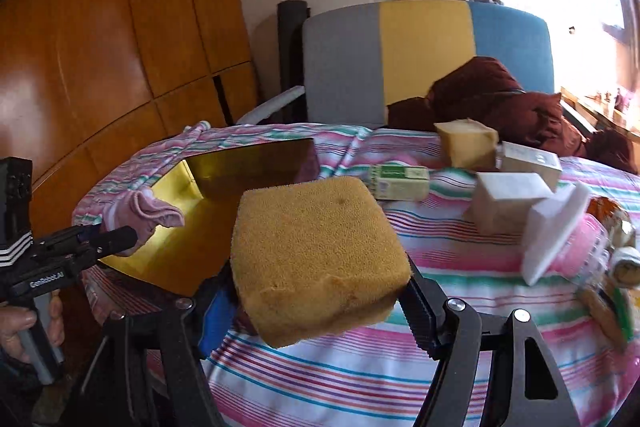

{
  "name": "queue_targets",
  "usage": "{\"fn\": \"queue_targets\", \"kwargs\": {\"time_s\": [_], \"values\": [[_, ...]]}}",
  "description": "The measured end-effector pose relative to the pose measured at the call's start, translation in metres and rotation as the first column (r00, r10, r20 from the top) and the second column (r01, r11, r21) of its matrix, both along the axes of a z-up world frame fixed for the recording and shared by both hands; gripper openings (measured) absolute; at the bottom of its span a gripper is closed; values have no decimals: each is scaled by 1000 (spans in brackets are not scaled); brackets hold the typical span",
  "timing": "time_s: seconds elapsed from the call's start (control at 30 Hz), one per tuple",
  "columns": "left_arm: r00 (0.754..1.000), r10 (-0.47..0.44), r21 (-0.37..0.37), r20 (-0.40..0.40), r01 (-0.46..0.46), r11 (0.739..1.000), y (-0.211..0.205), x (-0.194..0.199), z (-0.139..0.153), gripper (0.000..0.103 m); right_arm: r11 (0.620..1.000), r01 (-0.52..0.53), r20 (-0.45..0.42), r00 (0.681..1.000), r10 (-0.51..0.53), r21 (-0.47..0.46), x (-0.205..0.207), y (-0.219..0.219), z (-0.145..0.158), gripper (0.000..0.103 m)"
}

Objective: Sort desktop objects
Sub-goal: 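Release the pink cloth into the gold tray with left tool while right tool drops the sponge there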

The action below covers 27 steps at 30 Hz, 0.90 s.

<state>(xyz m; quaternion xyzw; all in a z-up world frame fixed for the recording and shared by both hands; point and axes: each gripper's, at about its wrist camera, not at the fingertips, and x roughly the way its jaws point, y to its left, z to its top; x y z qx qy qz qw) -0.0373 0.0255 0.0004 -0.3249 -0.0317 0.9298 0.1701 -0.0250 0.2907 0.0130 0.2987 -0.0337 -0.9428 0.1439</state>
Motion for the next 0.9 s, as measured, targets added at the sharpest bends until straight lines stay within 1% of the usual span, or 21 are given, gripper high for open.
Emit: {"fn": "queue_targets", "kwargs": {"time_s": [0.07, 0.17, 0.33, 0.47, 0.53, 0.63, 0.67, 0.73, 0.8, 0.9], "values": [[999, 45, -13, 15, -45, 999, -19, -4, -6, 41, 999, -44, -7, 999, 44, 8, -9, -21, 4, 74], [996, 81, -28, 41, -80, 996, -37, -10, -17, 41, 996, -81, 2, 997, 81, 25, -29, -48, 5, 74], [994, 92, -36, 65, -90, 995, -47, -17, -30, 41, 992, -118, 36, 993, 117, 41, -74, -79, 9, 74], [990, 112, -27, 89, -110, 994, -55, -22, -40, 41, 991, -116, 107, 988, 109, 60, -119, -99, 2, 74], [989, 127, -31, 79, -125, 992, -59, -21, -39, 41, 992, -104, 137, 986, 93, 77, -141, -107, -2, 74], [989, 120, -8, 81, -120, 993, -63, -20, -39, 42, 992, -89, 183, 980, 71, 93, -169, -115, -10, 74], [990, 117, -9, 80, -117, 993, -63, -19, -40, 43, 991, -86, 199, 978, 65, 101, -177, -117, -13, 74], [991, 108, -4, 76, -108, 994, -62, -17, -39, 48, 989, -74, 236, 971, 43, 126, -191, -120, -19, 74], [992, 100, 5, 72, -101, 995, -62, -16, -38, 57, 991, -62, 262, 965, 28, 121, -200, -118, -23, 75], [992, 106, 18, 64, -108, 994, -64, -13, -35, 58, 991, -62, 264, 964, 28, 121, -205, -117, -23, 75]]}}
